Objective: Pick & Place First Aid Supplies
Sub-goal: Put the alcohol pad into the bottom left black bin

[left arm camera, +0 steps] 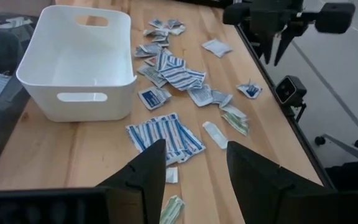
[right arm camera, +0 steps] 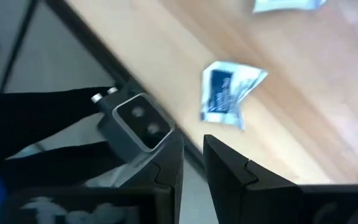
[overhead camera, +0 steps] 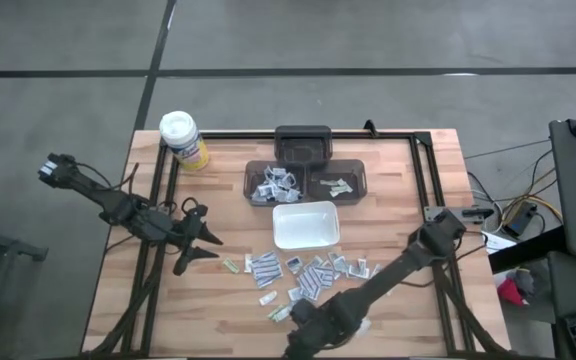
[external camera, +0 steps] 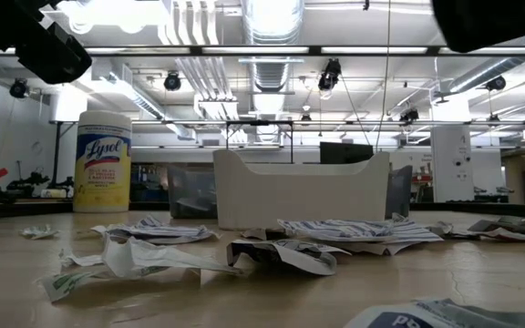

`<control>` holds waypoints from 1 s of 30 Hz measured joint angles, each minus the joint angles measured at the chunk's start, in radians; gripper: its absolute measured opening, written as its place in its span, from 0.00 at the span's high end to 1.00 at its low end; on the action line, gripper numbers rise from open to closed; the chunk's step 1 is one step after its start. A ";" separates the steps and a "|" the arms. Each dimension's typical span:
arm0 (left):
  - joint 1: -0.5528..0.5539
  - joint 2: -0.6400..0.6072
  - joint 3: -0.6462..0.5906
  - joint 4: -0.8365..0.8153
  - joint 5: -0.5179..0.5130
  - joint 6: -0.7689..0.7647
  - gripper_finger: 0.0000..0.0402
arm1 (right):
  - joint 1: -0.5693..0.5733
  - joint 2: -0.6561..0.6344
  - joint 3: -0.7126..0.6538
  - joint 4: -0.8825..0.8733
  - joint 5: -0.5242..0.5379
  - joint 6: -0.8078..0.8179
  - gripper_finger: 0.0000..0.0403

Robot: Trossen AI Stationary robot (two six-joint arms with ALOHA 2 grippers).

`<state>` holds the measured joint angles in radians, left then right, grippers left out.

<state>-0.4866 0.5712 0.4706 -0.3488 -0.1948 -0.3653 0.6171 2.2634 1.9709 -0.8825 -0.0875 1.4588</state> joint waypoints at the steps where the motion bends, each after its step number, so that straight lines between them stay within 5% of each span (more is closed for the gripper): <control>1: 0.000 0.000 0.000 0.000 0.001 0.000 0.59 | -0.004 0.017 0.030 -0.032 0.000 -0.010 0.85; 11: -0.001 0.000 0.000 -0.001 0.023 0.000 0.59 | -0.023 0.147 0.186 -0.117 -0.073 -0.075 0.85; 30: -0.001 -0.008 0.000 -0.005 0.027 0.005 0.59 | -0.031 0.152 0.160 -0.161 -0.071 -0.061 0.85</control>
<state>-0.4873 0.5636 0.4706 -0.3539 -0.1680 -0.3607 0.5864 2.4153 2.1314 -1.0433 -0.1584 1.3976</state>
